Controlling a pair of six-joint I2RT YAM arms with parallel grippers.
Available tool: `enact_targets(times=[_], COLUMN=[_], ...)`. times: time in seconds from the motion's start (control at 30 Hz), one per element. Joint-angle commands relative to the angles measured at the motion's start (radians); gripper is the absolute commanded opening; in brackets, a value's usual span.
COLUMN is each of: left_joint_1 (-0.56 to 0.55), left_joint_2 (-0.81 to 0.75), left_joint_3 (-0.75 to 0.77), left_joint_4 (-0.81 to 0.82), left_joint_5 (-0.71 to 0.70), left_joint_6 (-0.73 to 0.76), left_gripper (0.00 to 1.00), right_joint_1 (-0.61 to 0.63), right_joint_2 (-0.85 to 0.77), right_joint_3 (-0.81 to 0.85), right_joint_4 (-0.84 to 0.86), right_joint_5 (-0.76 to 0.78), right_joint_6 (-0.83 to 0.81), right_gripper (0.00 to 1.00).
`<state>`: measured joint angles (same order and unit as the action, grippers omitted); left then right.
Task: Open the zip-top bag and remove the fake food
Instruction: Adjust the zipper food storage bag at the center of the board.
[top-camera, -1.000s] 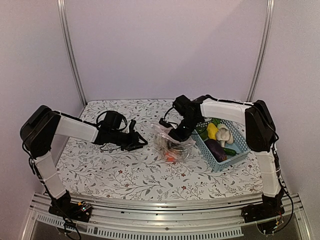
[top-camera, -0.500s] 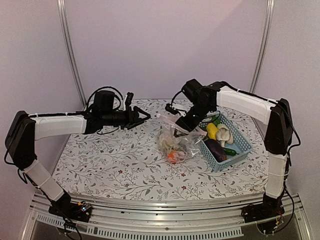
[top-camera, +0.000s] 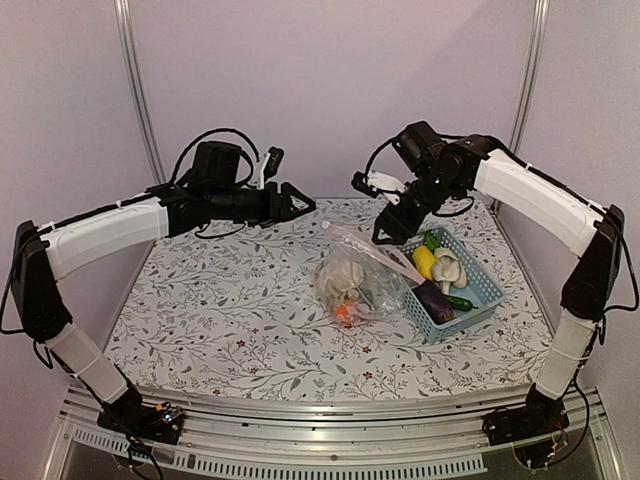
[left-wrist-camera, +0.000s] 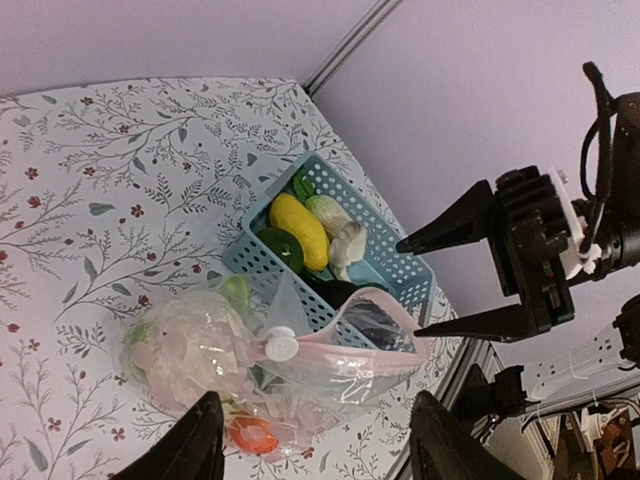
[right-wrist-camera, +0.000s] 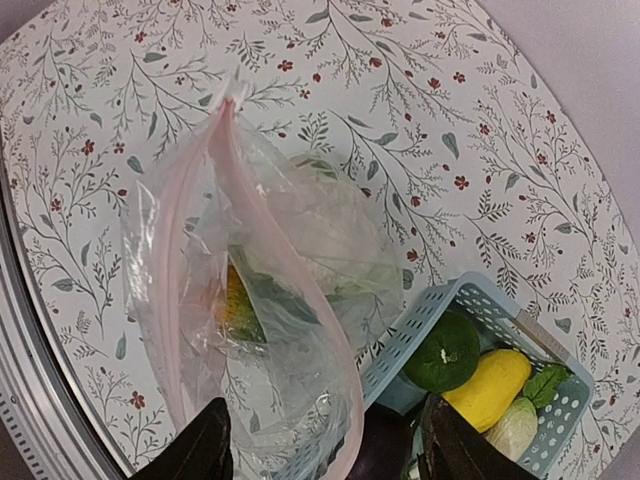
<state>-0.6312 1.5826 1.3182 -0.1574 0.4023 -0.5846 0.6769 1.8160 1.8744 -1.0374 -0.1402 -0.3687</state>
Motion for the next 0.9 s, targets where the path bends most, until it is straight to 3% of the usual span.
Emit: enact_targets(times=[0.0,0.23,0.27,0.33,0.4,0.43,0.63,0.87], left_joint_1=[-0.020,-0.027,-0.027,-0.026,-0.025,-0.022,-0.006,-0.004], left_joint_2=[-0.002,-0.029,-0.034,-0.050,-0.084,-0.111,-0.227,-0.392], left_joint_3=[0.011,-0.023,-0.023,-0.024,-0.029,-0.031,-0.001,-0.048], left_joint_4=[-0.105,-0.117,-0.123,-0.148,-0.170,-0.184,-0.282,-0.314], left_joint_5=[-0.044,-0.033,-0.033,-0.051,-0.096,-0.118,-0.225,-0.358], left_joint_6=[0.057,0.073,0.078,0.094,0.116,0.129,0.216,0.263], left_gripper=[0.62,0.62,0.62,0.61,0.61,0.61,0.61,0.62], right_joint_1=[-0.069,-0.116,-0.116,-0.115,-0.094,-0.075,0.106,0.243], right_joint_2=[0.068,0.134,0.140,0.151,0.163,0.166,0.168,0.220], right_joint_3=[-0.043,-0.063,-0.055,-0.011,0.075,0.137,0.522,0.480], right_joint_4=[-0.056,-0.070,-0.085,-0.107,-0.122,-0.136,-0.136,0.033], right_joint_5=[0.031,-0.125,-0.168,-0.217,-0.180,-0.148,0.025,0.224], right_joint_6=[-0.049,-0.024,-0.033,-0.050,-0.042,-0.042,-0.145,-0.357], right_gripper=[0.63,0.58,0.53,0.27,0.06,0.00,0.00,0.00])
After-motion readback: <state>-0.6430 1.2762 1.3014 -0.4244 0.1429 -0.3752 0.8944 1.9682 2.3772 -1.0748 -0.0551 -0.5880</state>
